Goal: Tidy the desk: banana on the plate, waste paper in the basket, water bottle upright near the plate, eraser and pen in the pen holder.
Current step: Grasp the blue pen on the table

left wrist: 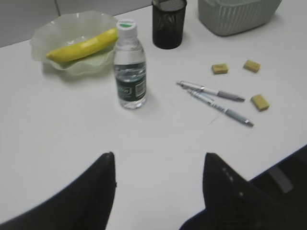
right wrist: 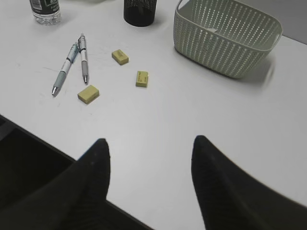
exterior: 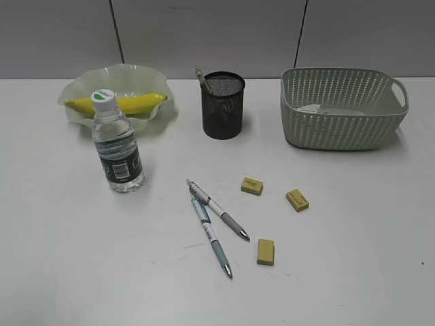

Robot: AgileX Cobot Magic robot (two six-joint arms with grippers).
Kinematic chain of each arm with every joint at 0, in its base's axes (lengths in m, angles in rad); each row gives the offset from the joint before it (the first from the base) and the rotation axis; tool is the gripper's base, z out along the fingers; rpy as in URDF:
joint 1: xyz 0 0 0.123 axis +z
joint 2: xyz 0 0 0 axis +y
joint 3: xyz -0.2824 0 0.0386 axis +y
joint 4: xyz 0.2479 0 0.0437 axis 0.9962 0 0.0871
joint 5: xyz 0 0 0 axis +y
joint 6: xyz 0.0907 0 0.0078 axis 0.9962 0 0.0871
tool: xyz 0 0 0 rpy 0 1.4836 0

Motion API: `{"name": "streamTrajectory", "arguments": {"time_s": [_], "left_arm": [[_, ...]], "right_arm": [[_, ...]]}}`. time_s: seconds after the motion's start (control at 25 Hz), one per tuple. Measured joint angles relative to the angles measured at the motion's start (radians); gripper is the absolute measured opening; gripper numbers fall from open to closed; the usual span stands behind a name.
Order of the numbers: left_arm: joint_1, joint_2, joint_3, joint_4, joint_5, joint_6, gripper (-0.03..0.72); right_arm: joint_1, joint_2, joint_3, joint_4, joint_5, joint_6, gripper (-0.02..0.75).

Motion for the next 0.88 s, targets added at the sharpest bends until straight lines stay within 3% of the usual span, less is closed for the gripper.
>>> {"name": "streamTrajectory", "arguments": {"time_s": [0.2, 0.4, 0.6, 0.88], "left_arm": [[0.0, 0.328, -0.107, -0.194, -0.156, 0.0, 0.435], [0.0, 0.712, -0.225, -0.313, -0.18, -0.004, 0.435], [0.0, 0.978, -0.298, -0.41, -0.168, -0.15, 0.435], [-0.032, 1.228, -0.306, -0.508, -0.202, -0.316, 0.415]], "right_arm": [[0.001, 0.0, 0.0, 0.0, 0.0, 0.002, 0.438], [0.001, 0.0, 0.0, 0.0, 0.0, 0.002, 0.438], [0.001, 0.0, 0.0, 0.0, 0.0, 0.002, 0.438], [0.001, 0.0, 0.0, 0.0, 0.0, 0.002, 0.438]]}}
